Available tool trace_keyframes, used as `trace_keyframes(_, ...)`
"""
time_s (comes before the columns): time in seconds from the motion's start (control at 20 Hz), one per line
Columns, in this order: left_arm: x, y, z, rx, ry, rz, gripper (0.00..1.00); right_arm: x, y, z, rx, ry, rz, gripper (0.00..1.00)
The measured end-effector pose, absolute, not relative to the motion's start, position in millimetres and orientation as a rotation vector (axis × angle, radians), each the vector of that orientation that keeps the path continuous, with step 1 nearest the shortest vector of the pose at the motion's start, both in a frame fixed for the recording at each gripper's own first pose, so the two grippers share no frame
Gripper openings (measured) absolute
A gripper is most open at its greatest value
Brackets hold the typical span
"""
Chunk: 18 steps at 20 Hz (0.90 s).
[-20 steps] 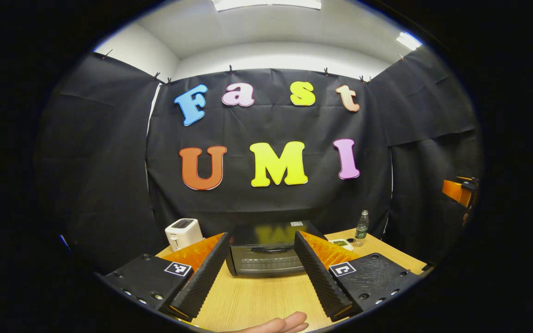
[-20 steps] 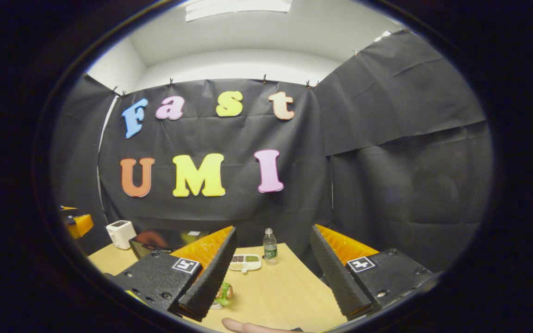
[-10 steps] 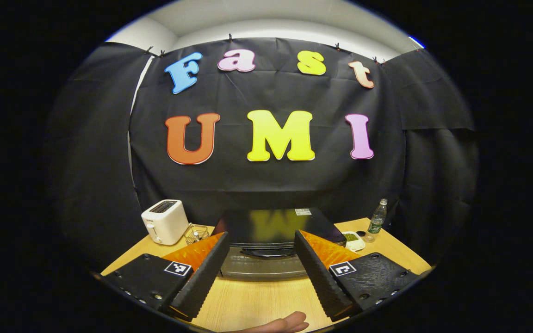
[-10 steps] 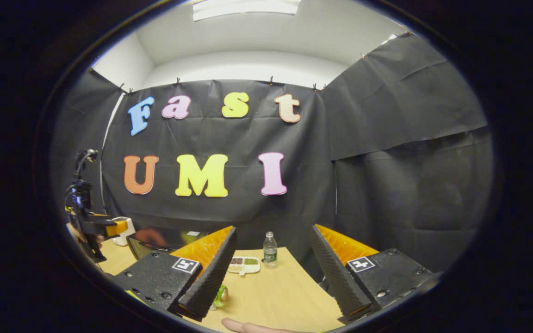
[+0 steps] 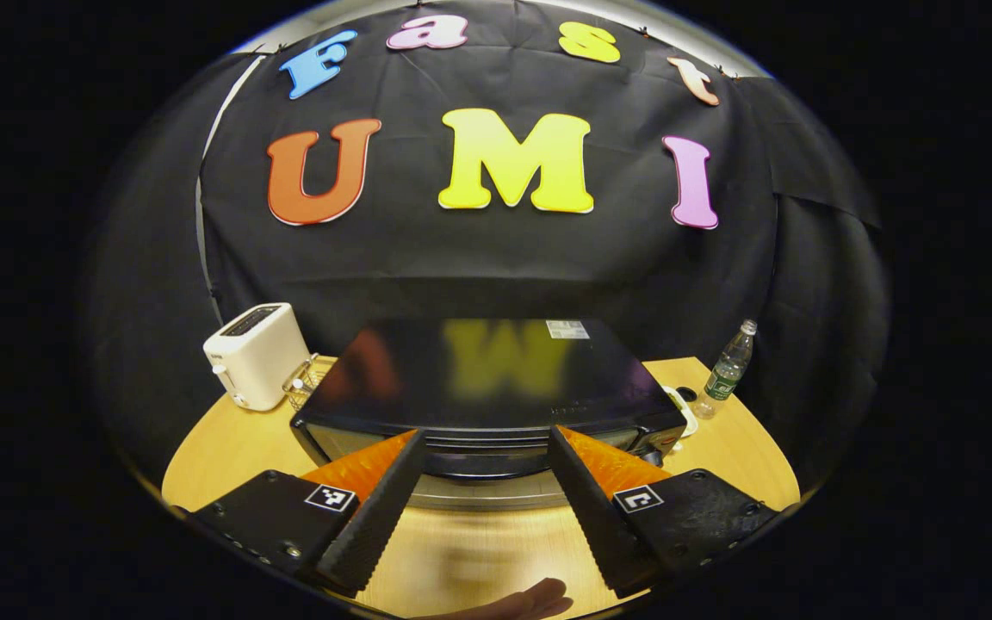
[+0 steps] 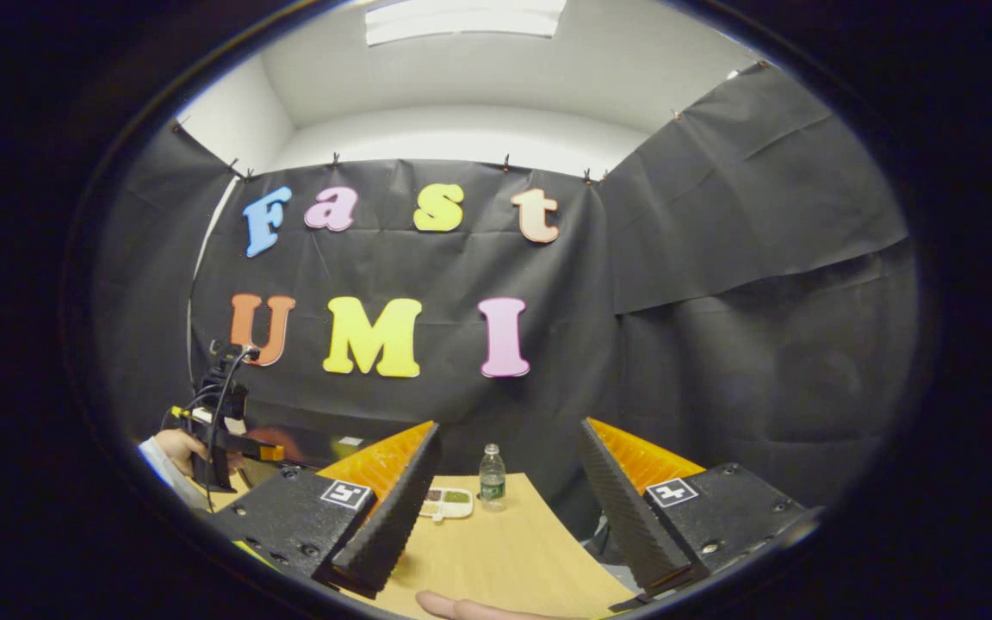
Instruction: Open the electric oven with the left hand, put the food in, and close the electric oven.
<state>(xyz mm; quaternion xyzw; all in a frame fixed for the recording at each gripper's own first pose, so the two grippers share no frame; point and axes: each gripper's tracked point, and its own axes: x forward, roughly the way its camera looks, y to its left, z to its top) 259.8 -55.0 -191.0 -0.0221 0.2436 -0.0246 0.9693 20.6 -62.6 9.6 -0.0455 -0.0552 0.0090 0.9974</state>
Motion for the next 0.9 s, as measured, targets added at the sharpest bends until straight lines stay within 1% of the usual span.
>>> trace_keyframes(0.25, 270.9, -55.7, -207.2, -0.039, 0.528, -0.032, 0.94, 34.4, -74.8, -3.3, -0.074, -0.076, 0.016, 1.00)
trace_keyframes(0.3, 273.8, -55.3, -207.3, -0.020, 0.523, -0.034, 0.84, 36.8, -77.1, -4.8, -0.074, -0.071, 0.012, 1.00)
trace_keyframes(0.35, 274.7, -55.7, -205.7, -0.007, 0.525, -0.035, 0.85, 39.2, -78.3, -7.1, -0.074, -0.066, 0.010, 1.00)
trace_keyframes(0.4, 274.5, -56.0, -206.6, -0.012, 0.536, -0.034, 0.97, 40.7, -78.4, -8.1, -0.072, -0.060, 0.011, 1.00)
trace_keyframes(0.5, 271.9, -56.6, -206.6, -0.021, 0.548, -0.033, 0.97, 43.0, -77.5, -11.1, -0.069, -0.050, 0.016, 1.00)
trace_keyframes(0.55, 267.8, -56.9, -207.1, -0.024, 0.557, -0.038, 0.97, 43.3, -76.9, -12.8, -0.068, -0.046, 0.017, 0.92)
trace_keyframes(0.6, 263.6, -57.1, -207.2, -0.028, 0.563, -0.045, 0.97, 43.3, -75.9, -13.5, -0.068, -0.044, 0.021, 1.00)
trace_keyframes(0.65, 258.7, -57.1, -208.2, -0.024, 0.577, -0.054, 0.97, 43.2, -74.8, -14.2, -0.066, -0.040, 0.025, 0.92)
trace_keyframes(0.7, 253.3, -57.6, -210.0, -0.008, 0.570, -0.059, 0.97, 42.6, -74.5, -13.4, -0.062, -0.039, 0.028, 1.00)
trace_keyframes(0.75, 249.1, -57.2, -208.8, 0.005, 0.554, -0.059, 0.97, 41.5, -73.6, -13.1, -0.059, -0.040, 0.029, 1.00)
trace_keyframes(0.8, 241.9, -57.2, -210.1, 0.009, 0.548, -0.059, 0.97, 40.3, -73.4, -11.6, -0.057, -0.045, 0.027, 0.92)
trace_keyframes(0.9, 224.4, -57.1, -215.3, -0.007, 0.542, -0.053, 0.97, 39.5, -74.9, -10.9, -0.052, -0.050, 0.023, 0.91)
